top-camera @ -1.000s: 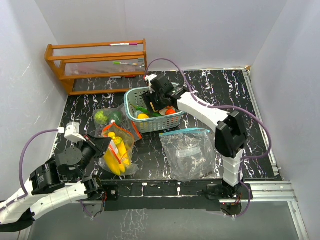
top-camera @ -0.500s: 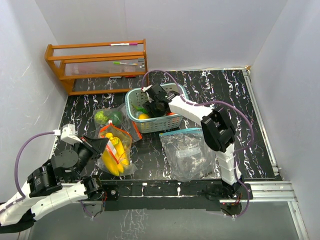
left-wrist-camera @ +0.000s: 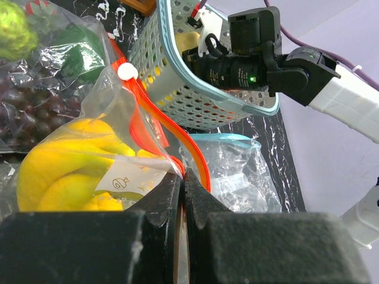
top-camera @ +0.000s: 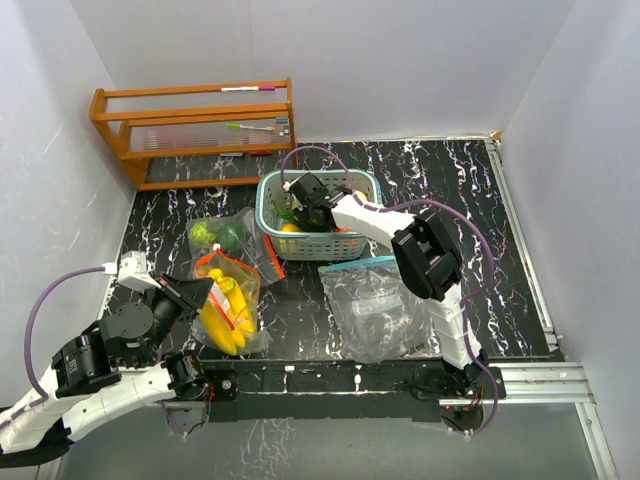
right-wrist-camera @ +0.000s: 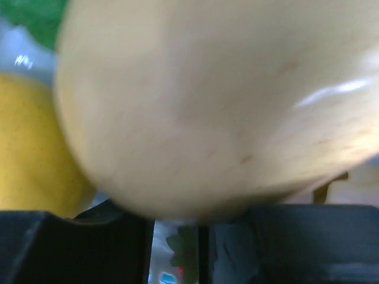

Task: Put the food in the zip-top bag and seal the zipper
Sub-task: Pick up the fake vegetable from the bin.

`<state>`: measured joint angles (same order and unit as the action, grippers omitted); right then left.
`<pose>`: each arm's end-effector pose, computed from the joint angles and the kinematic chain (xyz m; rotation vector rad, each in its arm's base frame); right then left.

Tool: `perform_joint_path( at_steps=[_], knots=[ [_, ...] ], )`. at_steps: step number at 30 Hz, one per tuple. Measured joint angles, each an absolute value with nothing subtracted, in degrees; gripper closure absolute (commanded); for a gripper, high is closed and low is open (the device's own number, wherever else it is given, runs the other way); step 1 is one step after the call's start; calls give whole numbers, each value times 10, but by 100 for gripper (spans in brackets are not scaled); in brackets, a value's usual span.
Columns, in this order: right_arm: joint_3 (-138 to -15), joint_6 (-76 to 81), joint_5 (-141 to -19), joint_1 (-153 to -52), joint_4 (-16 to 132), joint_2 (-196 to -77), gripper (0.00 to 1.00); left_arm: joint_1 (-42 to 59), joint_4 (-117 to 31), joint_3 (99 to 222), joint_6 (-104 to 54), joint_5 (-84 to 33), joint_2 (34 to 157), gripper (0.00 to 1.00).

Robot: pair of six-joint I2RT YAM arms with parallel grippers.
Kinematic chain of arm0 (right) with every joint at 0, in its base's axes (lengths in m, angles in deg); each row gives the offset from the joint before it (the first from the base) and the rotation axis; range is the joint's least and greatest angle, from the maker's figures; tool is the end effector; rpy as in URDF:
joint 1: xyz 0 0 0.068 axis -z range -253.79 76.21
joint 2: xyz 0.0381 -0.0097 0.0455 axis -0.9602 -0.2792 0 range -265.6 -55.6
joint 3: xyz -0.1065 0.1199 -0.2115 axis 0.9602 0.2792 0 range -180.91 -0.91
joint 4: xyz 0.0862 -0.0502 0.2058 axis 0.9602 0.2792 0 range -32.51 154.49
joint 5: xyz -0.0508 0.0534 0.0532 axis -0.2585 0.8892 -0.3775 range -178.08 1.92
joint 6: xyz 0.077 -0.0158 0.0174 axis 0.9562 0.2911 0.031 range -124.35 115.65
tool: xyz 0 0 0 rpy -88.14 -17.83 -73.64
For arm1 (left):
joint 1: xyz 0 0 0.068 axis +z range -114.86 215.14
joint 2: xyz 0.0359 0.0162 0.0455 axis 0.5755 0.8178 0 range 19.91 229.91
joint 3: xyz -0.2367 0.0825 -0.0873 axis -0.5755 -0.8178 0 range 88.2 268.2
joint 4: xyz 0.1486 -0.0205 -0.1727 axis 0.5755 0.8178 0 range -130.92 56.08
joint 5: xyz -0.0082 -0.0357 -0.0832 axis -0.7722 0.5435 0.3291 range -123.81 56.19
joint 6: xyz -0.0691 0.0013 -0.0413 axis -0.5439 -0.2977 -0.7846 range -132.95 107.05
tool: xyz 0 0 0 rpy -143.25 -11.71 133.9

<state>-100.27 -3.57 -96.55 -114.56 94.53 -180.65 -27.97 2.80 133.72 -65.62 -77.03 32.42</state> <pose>0.3457 0.2846 0.1596 -0.8600 2.5021 0.0447 0.0586 -0.0101 0.3104 -0.3988 1.7340 -0.8305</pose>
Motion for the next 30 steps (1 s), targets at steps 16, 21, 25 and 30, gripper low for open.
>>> perform_joint_path(
  at_steps=[16,21,25,30],
  knots=[
    [-992,-23,-935,-1145,963,-1710,92,-280,26,1335,-654,-775,329,100],
    [-948,-14,-922,-1145,937,-1618,92,-280,16,1334,-652,-773,341,100],
    [-877,-3,-912,-1145,891,-1540,92,-280,5,1333,-646,-768,345,100],
    [-792,25,-900,-1145,805,-1474,92,-280,-10,1330,-641,-762,355,100]
  ],
)
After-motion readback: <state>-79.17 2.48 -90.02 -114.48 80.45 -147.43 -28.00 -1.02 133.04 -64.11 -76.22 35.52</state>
